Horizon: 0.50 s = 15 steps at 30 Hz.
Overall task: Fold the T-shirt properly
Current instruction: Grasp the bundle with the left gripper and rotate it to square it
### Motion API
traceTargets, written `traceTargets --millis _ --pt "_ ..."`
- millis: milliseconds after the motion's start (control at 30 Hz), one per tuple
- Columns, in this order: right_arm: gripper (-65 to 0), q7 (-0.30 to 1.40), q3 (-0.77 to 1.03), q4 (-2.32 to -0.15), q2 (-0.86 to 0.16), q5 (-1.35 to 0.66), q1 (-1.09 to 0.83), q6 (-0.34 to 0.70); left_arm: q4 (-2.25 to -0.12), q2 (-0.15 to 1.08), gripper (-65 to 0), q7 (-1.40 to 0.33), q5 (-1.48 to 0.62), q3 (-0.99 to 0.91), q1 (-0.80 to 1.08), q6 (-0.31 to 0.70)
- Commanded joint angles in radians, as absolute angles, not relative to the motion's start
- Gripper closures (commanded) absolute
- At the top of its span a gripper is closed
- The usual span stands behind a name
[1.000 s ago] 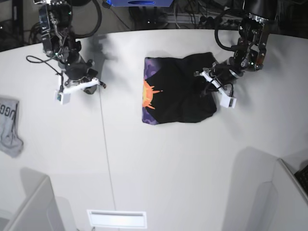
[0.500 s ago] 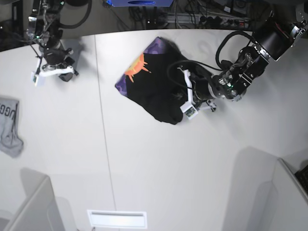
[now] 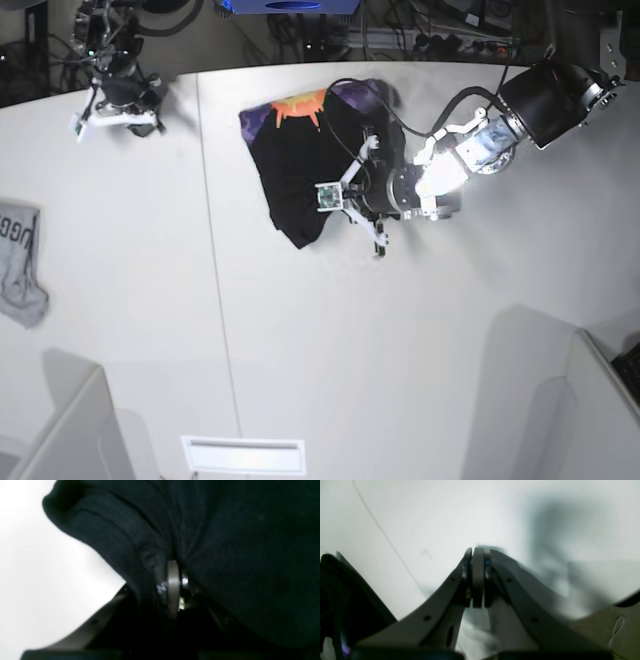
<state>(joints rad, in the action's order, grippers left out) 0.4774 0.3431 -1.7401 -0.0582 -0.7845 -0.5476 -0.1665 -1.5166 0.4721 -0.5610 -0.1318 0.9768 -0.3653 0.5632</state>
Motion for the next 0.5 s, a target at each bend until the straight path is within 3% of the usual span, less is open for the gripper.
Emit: traceTargets --millis 0,133,467 --pt "0.0 0.476 0.351 -1.753 -0.061 -0.78 -0.558 -0.168 -1.506 0.461 0.0 -0.601 -0.085 0.984 -0.361 0.604" --pt "0.0 0.475 0.352 -1.753 -0.061 -0.78 -0.581 -0.168 -1.474 0.414 0.0 -0.598 -0.007 0.975 -0.358 0.687" --pt "0.0 0.475 0.352 -1.753 -0.058 -0.78 -0.595 -0.168 -1.466 0.4 0.0 -0.601 -0.005 0.975 -0.357 0.691"
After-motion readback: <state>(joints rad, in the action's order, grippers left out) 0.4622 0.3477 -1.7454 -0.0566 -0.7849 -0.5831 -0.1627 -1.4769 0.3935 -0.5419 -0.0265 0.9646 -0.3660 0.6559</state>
